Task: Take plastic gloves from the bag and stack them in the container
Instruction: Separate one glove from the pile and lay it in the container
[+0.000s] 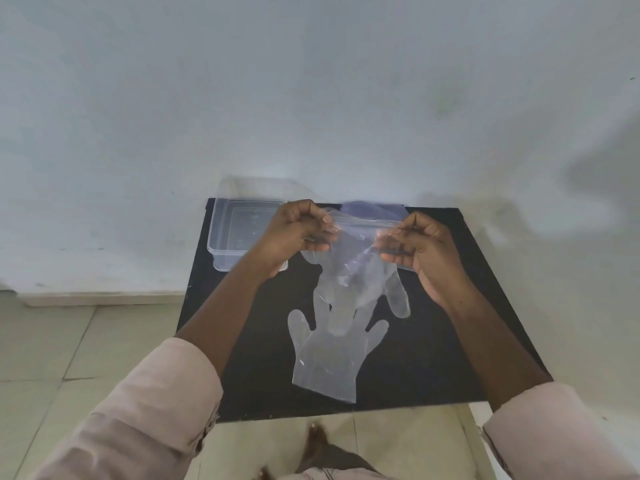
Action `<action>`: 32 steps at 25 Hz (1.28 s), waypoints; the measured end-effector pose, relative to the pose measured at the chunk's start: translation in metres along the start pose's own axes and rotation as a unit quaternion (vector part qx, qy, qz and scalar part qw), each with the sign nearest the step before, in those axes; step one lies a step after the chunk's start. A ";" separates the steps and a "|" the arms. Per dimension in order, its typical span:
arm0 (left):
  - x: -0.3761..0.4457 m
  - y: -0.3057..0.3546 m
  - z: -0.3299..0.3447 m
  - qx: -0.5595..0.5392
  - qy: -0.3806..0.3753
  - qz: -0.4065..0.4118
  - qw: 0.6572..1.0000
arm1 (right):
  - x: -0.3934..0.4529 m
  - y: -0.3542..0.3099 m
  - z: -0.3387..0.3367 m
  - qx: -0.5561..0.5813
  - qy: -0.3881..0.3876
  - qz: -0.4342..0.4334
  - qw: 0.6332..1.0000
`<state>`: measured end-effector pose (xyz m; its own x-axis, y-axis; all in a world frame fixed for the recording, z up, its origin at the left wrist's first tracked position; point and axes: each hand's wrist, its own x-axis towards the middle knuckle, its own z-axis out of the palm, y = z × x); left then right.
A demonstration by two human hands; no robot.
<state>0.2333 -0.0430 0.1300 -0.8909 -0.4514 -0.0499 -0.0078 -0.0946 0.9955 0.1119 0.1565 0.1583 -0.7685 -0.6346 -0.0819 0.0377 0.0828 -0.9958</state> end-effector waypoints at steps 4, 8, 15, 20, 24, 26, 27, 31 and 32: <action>0.011 0.002 -0.010 0.010 0.031 -0.013 0.999 | 0.028 0.003 0.006 -0.019 -0.025 0.001 1.000; 0.025 -0.001 -0.019 0.022 0.071 -0.039 0.996 | 0.060 0.012 0.016 -0.040 -0.035 0.010 0.999; 0.041 -0.010 -0.046 0.018 0.140 -0.069 0.988 | 0.112 0.026 0.050 -0.030 -0.078 0.048 0.995; 0.078 -0.019 -0.100 0.006 0.182 -0.090 0.979 | 0.162 0.034 0.105 -0.047 -0.062 0.033 0.996; 0.135 -0.020 -0.161 0.001 0.178 -0.108 0.978 | 0.220 0.036 0.161 -0.077 -0.018 0.037 0.996; 0.165 -0.021 -0.187 -0.013 0.181 -0.120 0.976 | 0.249 0.037 0.184 -0.080 -0.010 0.040 0.996; 0.178 -0.021 -0.197 -0.022 0.188 -0.127 0.974 | 0.261 0.036 0.193 -0.086 -0.007 0.041 0.995; 0.213 -0.015 -0.226 -0.035 0.216 -0.119 0.968 | 0.301 0.028 0.221 -0.110 0.012 0.016 0.994; 0.217 -0.010 -0.229 -0.035 0.219 -0.098 0.970 | 0.307 0.026 0.225 -0.116 0.019 -0.008 0.993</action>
<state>0.1443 -0.3428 0.0903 -0.5963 -0.7516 -0.2818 -0.1124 -0.2695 0.9564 0.0204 -0.2092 0.0980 -0.7920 -0.6075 -0.0606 -0.1194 0.2515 -0.9605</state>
